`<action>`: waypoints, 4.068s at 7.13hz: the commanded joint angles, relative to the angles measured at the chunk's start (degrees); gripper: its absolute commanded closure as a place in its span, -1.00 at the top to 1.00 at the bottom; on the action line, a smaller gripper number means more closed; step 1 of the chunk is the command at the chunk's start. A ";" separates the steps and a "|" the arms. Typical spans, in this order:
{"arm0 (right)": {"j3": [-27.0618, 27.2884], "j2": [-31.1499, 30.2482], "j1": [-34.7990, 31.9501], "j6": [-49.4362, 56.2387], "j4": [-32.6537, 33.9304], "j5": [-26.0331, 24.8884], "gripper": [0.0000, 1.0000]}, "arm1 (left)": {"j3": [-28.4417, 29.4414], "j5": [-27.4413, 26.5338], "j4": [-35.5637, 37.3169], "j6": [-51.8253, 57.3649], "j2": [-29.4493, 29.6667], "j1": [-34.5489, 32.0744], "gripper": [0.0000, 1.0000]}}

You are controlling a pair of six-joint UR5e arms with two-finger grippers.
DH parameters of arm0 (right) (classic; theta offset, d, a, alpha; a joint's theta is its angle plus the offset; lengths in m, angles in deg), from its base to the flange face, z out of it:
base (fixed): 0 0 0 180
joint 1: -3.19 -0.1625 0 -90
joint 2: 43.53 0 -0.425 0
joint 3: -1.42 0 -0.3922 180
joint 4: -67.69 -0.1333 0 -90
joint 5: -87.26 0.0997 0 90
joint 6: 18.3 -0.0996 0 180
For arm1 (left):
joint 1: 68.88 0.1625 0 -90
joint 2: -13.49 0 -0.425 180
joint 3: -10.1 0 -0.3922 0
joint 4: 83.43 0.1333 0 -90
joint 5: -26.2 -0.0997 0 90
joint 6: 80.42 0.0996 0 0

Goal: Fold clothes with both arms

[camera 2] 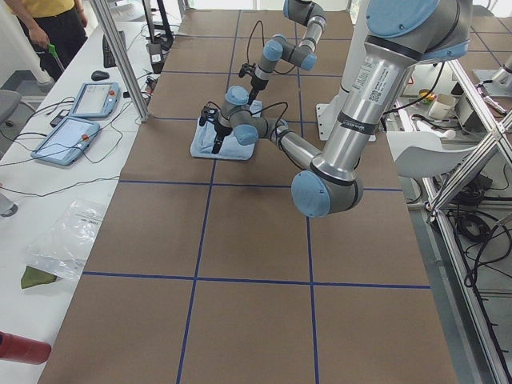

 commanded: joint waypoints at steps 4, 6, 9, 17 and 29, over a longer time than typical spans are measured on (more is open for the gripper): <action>4.14 -0.39 -3.39 2.53 3.00 3.20 1.00 | -1.73 -9.45 5.58 -3.33 -2.43 7.55 1.00; 4.14 -0.65 -3.39 2.53 3.00 3.20 1.00 | -2.51 -9.46 5.68 -1.75 -4.87 7.47 1.00; 4.23 -1.01 -3.56 2.70 3.00 3.37 1.00 | -8.13 -9.46 5.59 3.61 -11.20 6.85 1.00; 12.40 -22.59 -35.85 54.37 4.31 33.13 1.00 | -29.14 11.76 10.16 35.86 -29.80 -16.11 1.00; 15.74 -61.56 -66.06 89.89 -0.61 50.04 1.00 | -11.67 29.56 25.19 73.59 -40.66 -54.58 1.00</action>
